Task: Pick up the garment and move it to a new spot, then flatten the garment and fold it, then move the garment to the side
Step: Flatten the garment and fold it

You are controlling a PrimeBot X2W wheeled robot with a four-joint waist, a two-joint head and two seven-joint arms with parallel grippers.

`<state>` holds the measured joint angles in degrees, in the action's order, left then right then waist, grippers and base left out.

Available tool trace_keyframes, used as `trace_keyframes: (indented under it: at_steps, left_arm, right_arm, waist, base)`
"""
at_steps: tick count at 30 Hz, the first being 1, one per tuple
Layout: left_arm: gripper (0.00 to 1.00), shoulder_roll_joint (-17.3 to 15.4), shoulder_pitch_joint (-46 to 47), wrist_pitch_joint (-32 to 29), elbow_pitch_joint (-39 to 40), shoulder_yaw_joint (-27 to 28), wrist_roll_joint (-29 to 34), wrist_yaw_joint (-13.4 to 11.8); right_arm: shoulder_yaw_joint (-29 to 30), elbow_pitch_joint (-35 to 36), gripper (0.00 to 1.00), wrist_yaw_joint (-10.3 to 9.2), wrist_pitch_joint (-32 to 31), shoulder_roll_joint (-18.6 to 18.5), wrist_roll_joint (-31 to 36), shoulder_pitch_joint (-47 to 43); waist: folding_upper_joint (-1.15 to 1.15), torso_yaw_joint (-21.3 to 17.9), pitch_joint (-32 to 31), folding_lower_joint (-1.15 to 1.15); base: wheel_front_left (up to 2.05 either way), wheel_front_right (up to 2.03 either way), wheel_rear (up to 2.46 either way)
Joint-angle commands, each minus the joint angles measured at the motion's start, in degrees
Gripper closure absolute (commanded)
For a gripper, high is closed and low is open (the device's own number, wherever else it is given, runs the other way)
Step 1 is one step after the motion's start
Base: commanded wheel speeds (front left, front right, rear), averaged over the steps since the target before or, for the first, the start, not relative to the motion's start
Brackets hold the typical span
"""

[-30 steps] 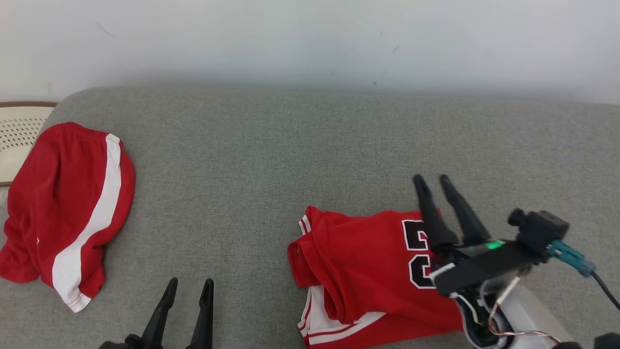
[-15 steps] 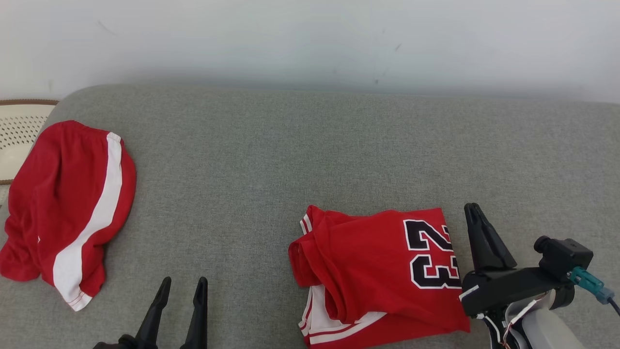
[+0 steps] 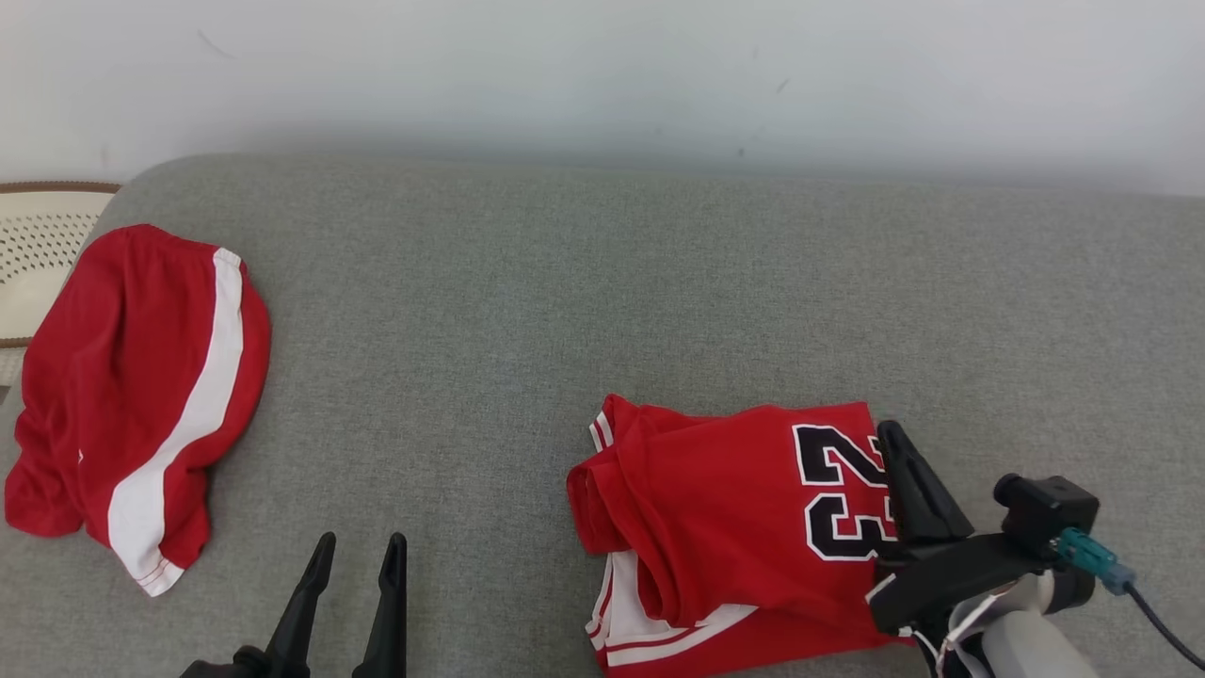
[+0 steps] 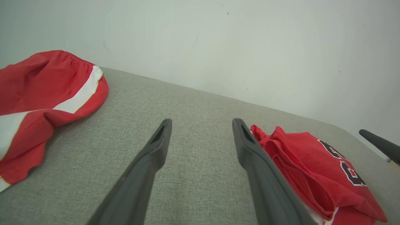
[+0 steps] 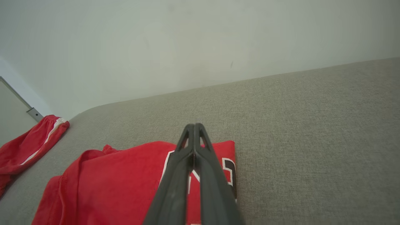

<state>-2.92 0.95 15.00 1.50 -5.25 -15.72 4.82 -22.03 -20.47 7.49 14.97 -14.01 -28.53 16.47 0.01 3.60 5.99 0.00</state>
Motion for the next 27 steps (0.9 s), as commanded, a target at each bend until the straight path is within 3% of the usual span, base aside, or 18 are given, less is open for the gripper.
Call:
trace_keyframes:
  at_steps: [1,12,27]
  left_arm:
    - [0.0,0.0,-0.1,0.2,0.1,0.0,-0.4,-0.2]
    - [0.0,0.0,1.1,0.2,-0.1,0.3,-0.2,0.4]
    - [0.0,0.0,1.3,0.2,-0.4,0.4,-0.7,0.4]
  right_arm:
    - [-0.1,-0.4,1.0,0.01,0.3,0.7,1.3,0.7]
    - [0.0,-7.9,1.0,0.01,0.2,4.7,8.7,0.4]
    - [-10.8,-9.8,1.0,0.01,0.2,7.8,7.6,-1.7]
  waist:
    - [-0.01,0.2,0.2,0.0]
    - [-0.01,2.8,1.0,0.0]
    - [-0.01,4.3,1.1,0.0]
  base:
    - [0.0,0.0,0.0]
    - [0.0,0.0,0.0]
    - [0.0,0.0,0.0]
